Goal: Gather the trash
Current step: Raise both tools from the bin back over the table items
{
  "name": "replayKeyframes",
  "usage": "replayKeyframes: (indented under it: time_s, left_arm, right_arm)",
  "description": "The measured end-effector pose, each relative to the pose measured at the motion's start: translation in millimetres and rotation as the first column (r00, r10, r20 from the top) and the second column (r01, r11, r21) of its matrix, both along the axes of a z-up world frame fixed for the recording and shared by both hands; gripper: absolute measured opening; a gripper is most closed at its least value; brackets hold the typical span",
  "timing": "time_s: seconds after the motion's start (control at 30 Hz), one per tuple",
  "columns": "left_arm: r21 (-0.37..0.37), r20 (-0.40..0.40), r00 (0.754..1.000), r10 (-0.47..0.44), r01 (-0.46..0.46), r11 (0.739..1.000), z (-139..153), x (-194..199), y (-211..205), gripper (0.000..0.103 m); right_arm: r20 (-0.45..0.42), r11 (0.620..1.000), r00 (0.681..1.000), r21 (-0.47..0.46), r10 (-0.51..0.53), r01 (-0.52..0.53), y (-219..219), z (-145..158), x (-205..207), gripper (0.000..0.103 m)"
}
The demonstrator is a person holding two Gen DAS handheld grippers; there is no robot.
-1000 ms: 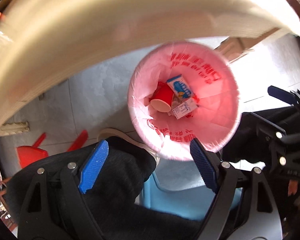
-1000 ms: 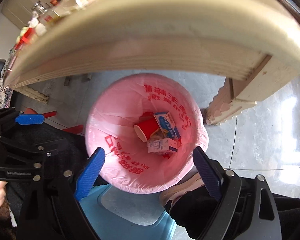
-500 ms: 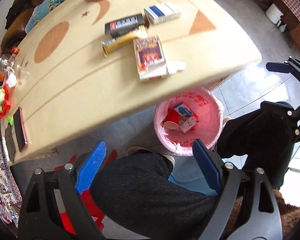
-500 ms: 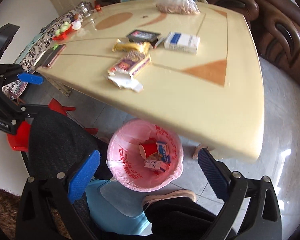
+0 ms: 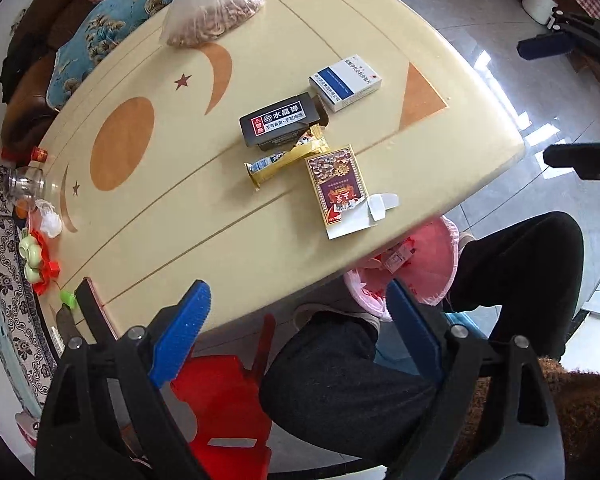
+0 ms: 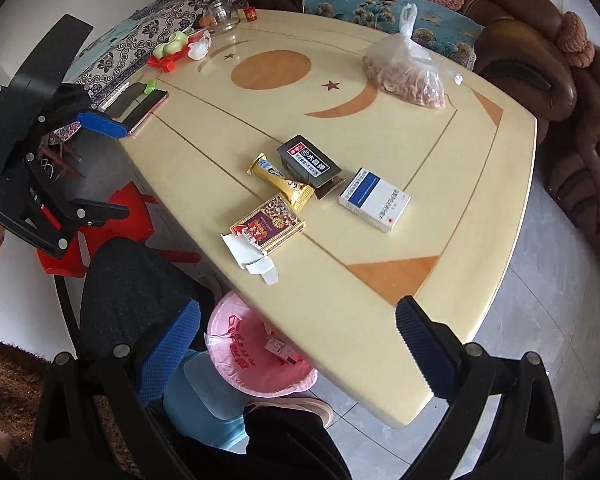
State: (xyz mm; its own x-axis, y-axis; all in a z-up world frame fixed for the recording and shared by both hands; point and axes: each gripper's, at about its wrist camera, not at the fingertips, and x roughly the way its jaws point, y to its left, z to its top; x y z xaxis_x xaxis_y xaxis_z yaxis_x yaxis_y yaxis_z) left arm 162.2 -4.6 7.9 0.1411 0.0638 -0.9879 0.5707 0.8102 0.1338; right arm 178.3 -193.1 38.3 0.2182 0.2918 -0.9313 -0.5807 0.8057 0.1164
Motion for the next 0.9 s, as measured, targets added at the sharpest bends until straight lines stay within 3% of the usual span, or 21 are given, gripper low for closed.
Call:
replayKeyframes:
  time_s: [0.37, 0.9]
  left_arm:
    - [0.024, -0.056, 0.998, 0.013, -0.012, 1.000, -4.7, 28.9, -31.7, 0.087]
    - [0.045, -0.177, 0.982, 0.064, -0.057, 0.997, -83.8, 62.9, -46.0, 0.087]
  right_arm:
    - [-0.032, 0.987, 0.989, -0.067, 0.141, -0.143, 8.6, -8.5, 78.8, 0.096]
    - [-0.136, 0.964, 0.962, -0.094, 0.235, -0.249, 21.8, -77.6, 148.1, 0.096]
